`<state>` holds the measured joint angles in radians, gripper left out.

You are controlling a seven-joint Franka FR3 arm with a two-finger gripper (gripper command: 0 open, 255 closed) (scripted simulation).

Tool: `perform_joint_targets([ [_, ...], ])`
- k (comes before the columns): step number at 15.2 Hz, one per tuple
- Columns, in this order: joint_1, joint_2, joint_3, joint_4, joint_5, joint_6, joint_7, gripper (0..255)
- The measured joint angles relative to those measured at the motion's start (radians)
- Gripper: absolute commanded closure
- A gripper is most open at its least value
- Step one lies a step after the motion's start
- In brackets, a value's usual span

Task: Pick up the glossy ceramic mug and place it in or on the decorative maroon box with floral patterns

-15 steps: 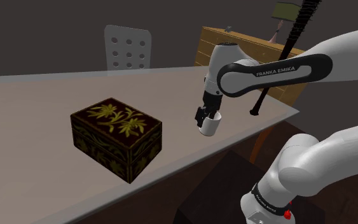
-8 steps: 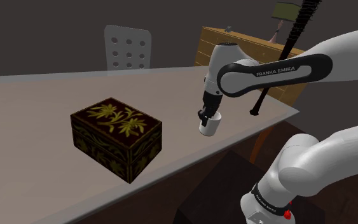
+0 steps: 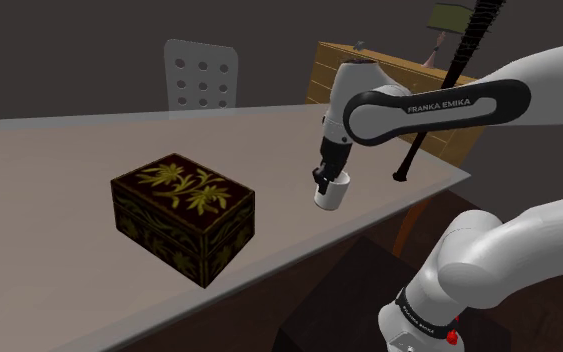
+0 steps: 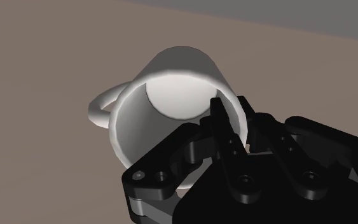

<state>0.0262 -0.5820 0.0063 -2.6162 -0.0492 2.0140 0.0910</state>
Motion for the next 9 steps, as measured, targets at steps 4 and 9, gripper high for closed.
perform_joint_targets([
  [4,0.001,-0.022,0.001,0.04,0.002,-0.062,-0.002,255],
  [9,0.001,-0.032,0.001,0.1,0.003,-0.132,-0.006,255],
])
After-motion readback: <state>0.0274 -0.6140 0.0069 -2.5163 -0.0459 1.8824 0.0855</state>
